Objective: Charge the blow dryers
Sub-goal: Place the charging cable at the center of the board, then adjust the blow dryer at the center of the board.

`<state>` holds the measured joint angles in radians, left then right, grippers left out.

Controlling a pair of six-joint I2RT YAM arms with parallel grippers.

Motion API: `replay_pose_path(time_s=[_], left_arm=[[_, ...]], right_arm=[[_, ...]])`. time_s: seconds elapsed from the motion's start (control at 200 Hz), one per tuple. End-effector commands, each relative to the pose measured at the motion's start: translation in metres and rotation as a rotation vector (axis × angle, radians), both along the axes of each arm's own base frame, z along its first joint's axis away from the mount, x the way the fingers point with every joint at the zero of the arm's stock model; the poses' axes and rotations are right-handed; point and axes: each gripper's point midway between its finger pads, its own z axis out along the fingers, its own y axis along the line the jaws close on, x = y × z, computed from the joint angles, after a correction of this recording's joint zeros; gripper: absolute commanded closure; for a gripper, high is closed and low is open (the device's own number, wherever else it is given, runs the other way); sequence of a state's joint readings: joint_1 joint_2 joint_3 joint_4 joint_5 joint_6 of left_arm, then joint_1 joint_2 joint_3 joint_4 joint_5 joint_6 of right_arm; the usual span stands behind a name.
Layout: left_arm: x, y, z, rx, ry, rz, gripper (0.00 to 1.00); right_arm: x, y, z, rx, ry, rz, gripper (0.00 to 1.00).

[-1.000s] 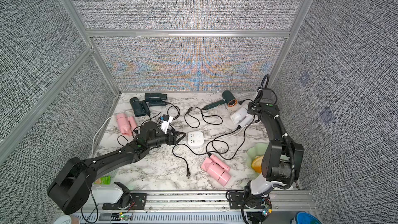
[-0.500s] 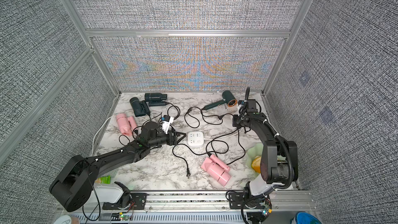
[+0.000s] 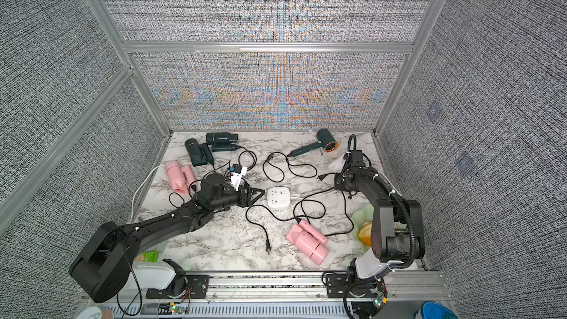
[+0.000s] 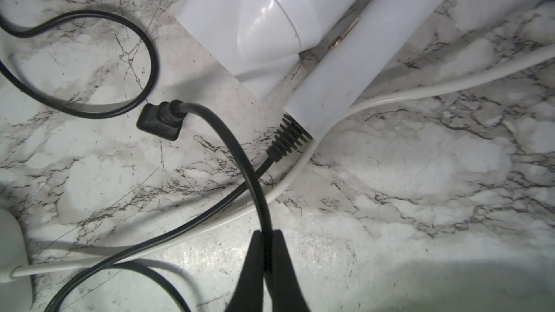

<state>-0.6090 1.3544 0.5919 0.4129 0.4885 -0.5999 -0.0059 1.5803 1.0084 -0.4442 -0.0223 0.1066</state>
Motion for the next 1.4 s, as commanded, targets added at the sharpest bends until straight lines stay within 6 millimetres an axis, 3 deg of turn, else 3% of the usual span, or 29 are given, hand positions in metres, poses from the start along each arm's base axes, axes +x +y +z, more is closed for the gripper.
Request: replay_pose_path(time_s=[0.0, 0.235, 0.35, 0.46, 0.53, 0.61, 0.625, 0.685, 1.026, 1.396], left_arm=[[0.002, 0.000, 0.005, 0.000, -0.025, 0.005, 0.39], [0.002, 0.001, 0.006, 0.003, -0.025, 0.009, 0.39], [0.004, 0.004, 0.006, 0.025, -0.028, 0.024, 0.39], [0.008, 0.009, 0.002, 0.063, -0.024, 0.057, 0.39], [0.008, 0.012, 0.000, 0.078, -0.022, 0.070, 0.39], [0.008, 0.014, 0.001, 0.079, -0.025, 0.077, 0.40], [0.008, 0.014, 0.001, 0.081, -0.027, 0.078, 0.40], [0.008, 0.015, 0.000, 0.086, -0.030, 0.077, 0.40], [0.010, 0.013, 0.004, 0.100, -0.050, 0.061, 0.40], [0.010, 0.011, 0.002, 0.101, -0.049, 0.052, 0.40]], right_arm=[[0.002, -0.003, 0.005, -0.011, -0.016, -0.033, 0.89], [0.003, 0.003, 0.018, -0.006, -0.063, -0.032, 0.61], [0.002, 0.015, 0.038, 0.003, -0.115, -0.004, 0.59], [-0.008, 0.057, 0.056, 0.125, -0.155, 0.117, 0.66], [-0.023, 0.091, 0.061, 0.173, -0.157, 0.227, 0.70], [-0.037, 0.116, 0.064, 0.209, -0.160, 0.272, 0.75], [-0.045, 0.118, 0.054, 0.218, -0.132, 0.272, 0.76], [-0.055, 0.131, 0.049, 0.273, -0.102, 0.260, 0.77], [-0.088, 0.184, 0.014, 0.304, 0.080, 0.260, 0.77], [-0.102, 0.205, -0.027, 0.252, 0.194, 0.249, 0.79]])
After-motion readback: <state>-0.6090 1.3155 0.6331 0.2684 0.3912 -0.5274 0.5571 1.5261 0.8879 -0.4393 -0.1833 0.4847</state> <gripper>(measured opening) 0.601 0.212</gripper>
